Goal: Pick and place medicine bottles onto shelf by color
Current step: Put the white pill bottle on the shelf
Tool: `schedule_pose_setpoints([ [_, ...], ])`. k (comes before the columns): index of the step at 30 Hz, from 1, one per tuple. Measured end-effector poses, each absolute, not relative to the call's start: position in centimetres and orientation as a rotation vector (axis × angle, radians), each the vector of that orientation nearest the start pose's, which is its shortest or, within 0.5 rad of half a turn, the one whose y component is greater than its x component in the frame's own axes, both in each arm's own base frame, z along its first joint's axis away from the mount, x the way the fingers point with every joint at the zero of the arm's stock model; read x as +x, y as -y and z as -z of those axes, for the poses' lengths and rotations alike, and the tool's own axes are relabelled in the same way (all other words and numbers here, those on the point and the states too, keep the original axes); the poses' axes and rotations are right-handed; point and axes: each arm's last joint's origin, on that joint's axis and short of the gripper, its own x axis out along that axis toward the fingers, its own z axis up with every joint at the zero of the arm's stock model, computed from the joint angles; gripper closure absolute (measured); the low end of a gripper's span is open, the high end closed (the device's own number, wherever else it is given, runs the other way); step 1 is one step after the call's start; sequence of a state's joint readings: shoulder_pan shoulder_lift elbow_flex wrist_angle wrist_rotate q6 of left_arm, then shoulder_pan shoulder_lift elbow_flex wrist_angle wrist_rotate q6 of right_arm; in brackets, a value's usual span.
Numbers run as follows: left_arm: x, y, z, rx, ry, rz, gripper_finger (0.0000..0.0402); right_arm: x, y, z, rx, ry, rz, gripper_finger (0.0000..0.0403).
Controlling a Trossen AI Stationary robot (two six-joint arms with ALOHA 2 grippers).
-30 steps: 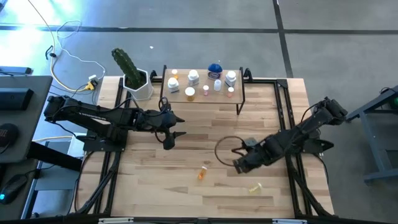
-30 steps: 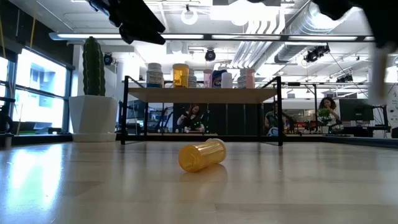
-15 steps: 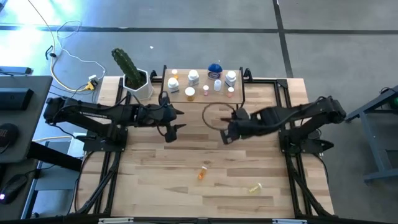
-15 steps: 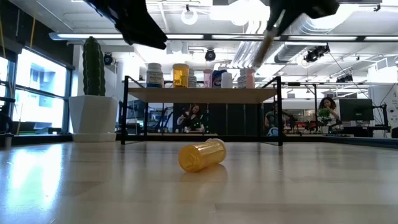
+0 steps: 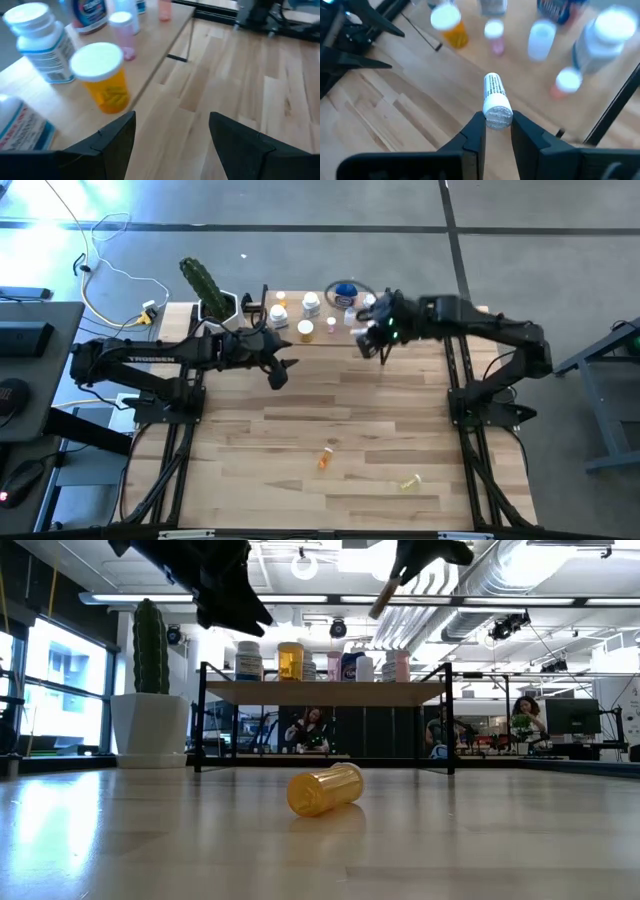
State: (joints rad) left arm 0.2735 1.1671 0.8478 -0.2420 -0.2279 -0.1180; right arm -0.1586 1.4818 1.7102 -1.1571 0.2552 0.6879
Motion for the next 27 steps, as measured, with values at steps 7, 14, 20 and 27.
schedule_pose_setpoints([
  [7, 23.5, -8.3, -27.5, -0.156, -0.528, -0.581, 0.0161, 25.2, 8.9, -43.6, 0.520, -0.758, 0.610, 0.0345],
  [14, 23.4, -8.4, -27.5, -0.154, -0.527, -0.599, 0.0161, 22.7, 11.9, -45.5, 0.467, -0.799, 0.602, 0.0345],
  [20, 23.4, -8.5, -27.5, -0.149, -0.527, -0.615, 0.0161, 22.0, 13.6, -44.8, 0.469, -0.951, 0.591, 0.0345],
  [27, 23.4, -8.5, -27.5, -0.159, -0.523, -0.619, 0.0161, 23.1, 14.1, -43.1, 0.483, -1.090, 0.519, 0.0345],
])
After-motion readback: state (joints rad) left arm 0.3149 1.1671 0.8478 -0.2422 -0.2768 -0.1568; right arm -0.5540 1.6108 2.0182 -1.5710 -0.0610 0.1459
